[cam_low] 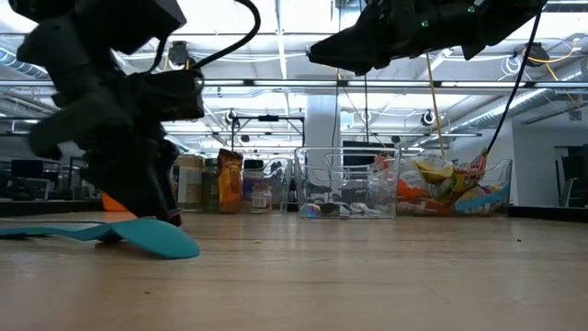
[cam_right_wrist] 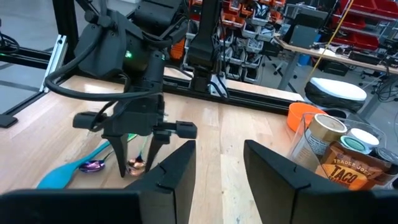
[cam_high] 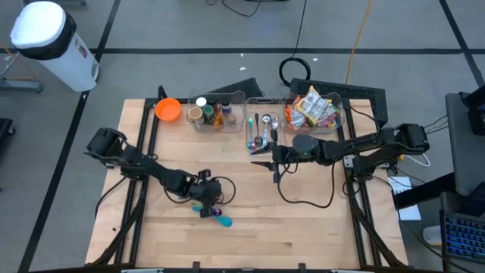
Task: Pick & Place Food Item
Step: Put the top purple spoon into the center transparent bin
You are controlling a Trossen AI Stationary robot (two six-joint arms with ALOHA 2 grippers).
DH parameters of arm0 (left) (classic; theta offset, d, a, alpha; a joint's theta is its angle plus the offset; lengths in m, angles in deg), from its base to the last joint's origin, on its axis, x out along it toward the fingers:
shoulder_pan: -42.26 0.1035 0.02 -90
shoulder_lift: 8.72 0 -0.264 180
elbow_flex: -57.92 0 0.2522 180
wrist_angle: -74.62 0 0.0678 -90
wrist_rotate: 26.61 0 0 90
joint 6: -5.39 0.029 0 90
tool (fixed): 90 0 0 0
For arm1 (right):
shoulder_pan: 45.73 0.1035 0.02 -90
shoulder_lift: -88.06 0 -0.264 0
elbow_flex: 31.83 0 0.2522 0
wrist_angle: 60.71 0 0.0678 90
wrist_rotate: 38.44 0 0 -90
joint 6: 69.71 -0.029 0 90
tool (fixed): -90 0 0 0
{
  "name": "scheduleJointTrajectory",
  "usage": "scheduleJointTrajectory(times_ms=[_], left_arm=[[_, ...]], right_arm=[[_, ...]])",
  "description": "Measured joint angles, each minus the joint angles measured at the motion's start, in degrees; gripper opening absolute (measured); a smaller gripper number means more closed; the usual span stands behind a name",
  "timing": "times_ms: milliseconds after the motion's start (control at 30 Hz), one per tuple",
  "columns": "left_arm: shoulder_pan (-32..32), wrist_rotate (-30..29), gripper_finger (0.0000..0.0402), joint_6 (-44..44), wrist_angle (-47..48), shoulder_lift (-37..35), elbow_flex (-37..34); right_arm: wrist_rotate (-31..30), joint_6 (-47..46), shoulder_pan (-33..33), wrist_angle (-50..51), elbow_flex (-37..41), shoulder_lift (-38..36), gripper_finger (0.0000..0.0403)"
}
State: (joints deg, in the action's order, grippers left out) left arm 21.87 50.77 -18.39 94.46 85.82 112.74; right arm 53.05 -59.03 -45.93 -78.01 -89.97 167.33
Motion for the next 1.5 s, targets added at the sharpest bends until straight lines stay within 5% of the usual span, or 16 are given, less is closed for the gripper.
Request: scheduleJointTrajectory(times_ms=[400,767,967,1233,1400,1500], left_arm=[[2.6,-8.3,0.0149,8.7,-9.5,-3.1,-0.1],[2.3,-21.0,0.0145,27.7,-26.8,-16.6,0.1],[2.5,-21.3,0.0136,38.6,-39.4,-18.9,0.1],[3.8,-20.8,0.0085,41.5,-43.7,-18.9,0.1],[5.0,-16.6,0.0014,41.6,-43.6,-18.9,0.1],[5.7,-15.0,0.0008,40.5,-43.1,-18.9,0.1]], right_arm=[[-0.3,-1.0,0.0,0.1,0.0,0.0,0.013],[-10.5,-6.0,0.0,2.2,0.0,0.0,0.0131],[-10.4,-4.1,2.1,-2.8,0.1,5.5,0.0173],[-10.4,-2.0,3.1,-30.3,0.0,18.6,0.0267],[-10.4,-2.5,2.5,-32.1,-5.5,25.9,0.0267],[-10.4,-1.5,2.4,-27.7,-10.2,29.9,0.0249]])
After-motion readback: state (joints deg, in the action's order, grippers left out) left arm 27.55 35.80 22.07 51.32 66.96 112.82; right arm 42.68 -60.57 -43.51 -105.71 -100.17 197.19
